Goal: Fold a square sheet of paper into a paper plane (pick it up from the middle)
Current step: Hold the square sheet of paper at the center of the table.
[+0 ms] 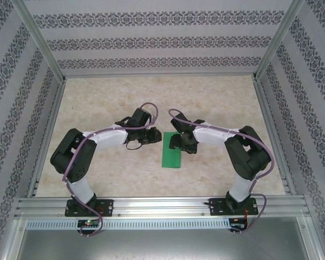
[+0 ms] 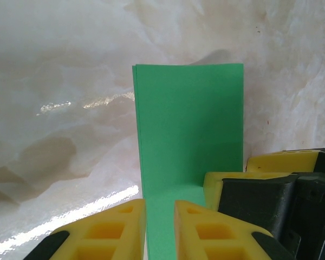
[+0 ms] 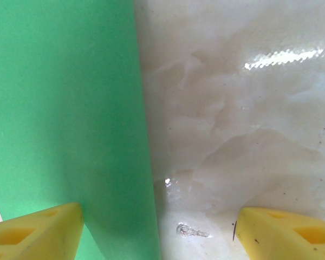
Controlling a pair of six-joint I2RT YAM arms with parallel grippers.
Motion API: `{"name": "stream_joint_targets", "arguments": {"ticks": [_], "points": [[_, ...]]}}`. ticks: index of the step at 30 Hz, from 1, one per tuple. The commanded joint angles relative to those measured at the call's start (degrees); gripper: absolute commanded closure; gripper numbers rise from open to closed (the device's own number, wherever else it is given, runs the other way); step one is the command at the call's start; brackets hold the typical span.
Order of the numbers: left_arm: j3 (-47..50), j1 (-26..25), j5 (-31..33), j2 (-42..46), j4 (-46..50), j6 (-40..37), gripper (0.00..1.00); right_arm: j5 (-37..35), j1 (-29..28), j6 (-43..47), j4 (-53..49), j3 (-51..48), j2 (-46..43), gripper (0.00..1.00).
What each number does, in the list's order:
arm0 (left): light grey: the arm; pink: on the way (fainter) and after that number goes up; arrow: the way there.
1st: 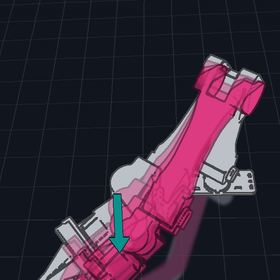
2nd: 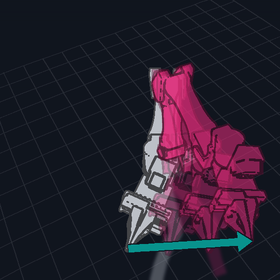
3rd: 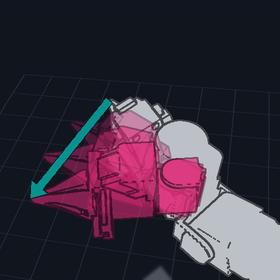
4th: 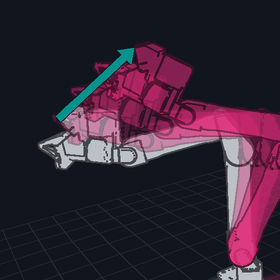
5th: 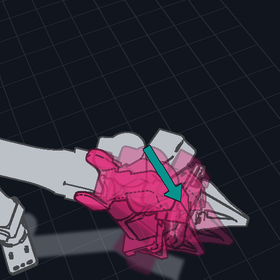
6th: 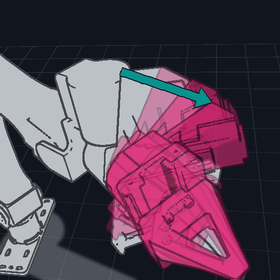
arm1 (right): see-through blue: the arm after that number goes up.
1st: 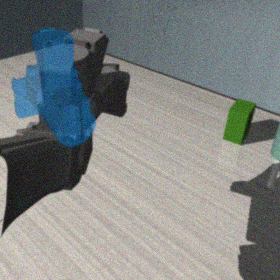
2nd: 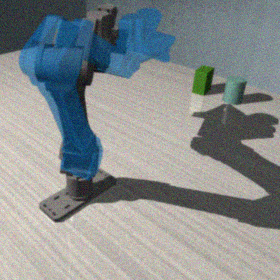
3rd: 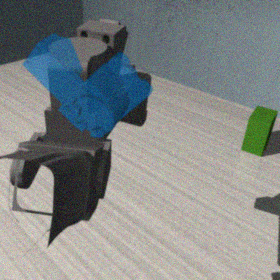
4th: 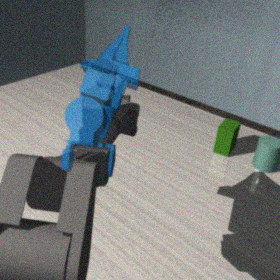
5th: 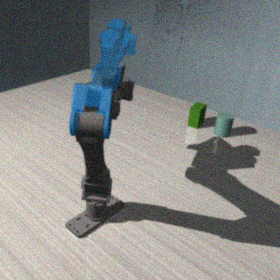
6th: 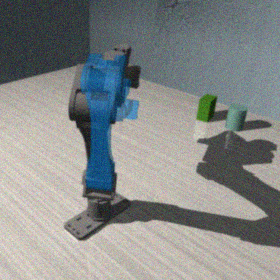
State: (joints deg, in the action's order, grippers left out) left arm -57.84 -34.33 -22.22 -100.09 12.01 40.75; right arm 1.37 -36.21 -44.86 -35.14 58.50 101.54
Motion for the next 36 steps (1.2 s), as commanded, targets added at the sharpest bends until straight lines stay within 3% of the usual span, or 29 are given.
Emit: {"name": "stream_joint_targets", "arguments": {"ticks": [1, 11, 17, 20, 36], "points": [[-1.6, -0.9, -0.8, -0.8, -0.3, -0.8, 0.78, 0.8, -0.6, 0.3, 3.4, -3.5, 6.2, 0.22], [-3.7, -1.8, -3.6, -3.6, 0.2, -0.4, 0.80, 0.7, -0.7, -0.5, 3.9, -3.7, 6.6, 0.22], [-4.9, -2.7, -4.9, -6.1, -0.1, 0.8, 0.85, 0.8, -0.7, -0.6, 3.8, -3.7, 6.7, 0.22], [-5.7, -2.8, -5.0, -7.4, 1.0, 1.3, 1.00, 0.8, -0.7, -0.5, 3.8, -3.6, 6.8, 0.22], [-7.3, -3.8, -5.4, -11.6, 3.3, 1.4, 1.00, 1.1, -1.0, -0.6, 4.1, -3.5, 7.5, 0.22]]}}
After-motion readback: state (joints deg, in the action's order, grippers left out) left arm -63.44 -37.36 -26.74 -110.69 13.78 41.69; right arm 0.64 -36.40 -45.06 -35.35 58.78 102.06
